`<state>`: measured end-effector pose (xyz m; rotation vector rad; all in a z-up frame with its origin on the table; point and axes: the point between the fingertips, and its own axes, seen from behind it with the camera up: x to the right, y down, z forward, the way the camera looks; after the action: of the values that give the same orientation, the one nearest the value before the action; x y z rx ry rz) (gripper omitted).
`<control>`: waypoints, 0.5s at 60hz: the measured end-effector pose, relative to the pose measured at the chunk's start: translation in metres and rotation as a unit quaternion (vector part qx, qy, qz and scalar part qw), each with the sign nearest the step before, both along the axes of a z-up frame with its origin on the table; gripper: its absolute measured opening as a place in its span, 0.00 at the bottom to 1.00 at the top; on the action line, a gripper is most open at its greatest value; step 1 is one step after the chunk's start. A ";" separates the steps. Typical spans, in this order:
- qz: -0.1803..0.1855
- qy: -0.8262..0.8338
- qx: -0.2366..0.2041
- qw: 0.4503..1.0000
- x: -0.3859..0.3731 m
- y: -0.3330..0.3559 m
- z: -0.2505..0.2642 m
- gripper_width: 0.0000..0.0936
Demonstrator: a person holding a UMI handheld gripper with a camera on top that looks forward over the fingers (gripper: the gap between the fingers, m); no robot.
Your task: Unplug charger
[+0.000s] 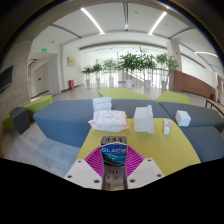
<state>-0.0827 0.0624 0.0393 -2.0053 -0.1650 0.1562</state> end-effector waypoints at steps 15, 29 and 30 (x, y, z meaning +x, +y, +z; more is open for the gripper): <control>-0.028 0.043 0.085 0.995 0.024 -0.015 0.121 0.23; -0.056 -0.041 0.196 0.978 0.098 -0.017 0.239 0.23; -0.059 -0.043 0.188 0.979 0.104 -0.017 0.230 0.23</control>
<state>0.0214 0.0458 0.2691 -1.6385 -0.1207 -0.0369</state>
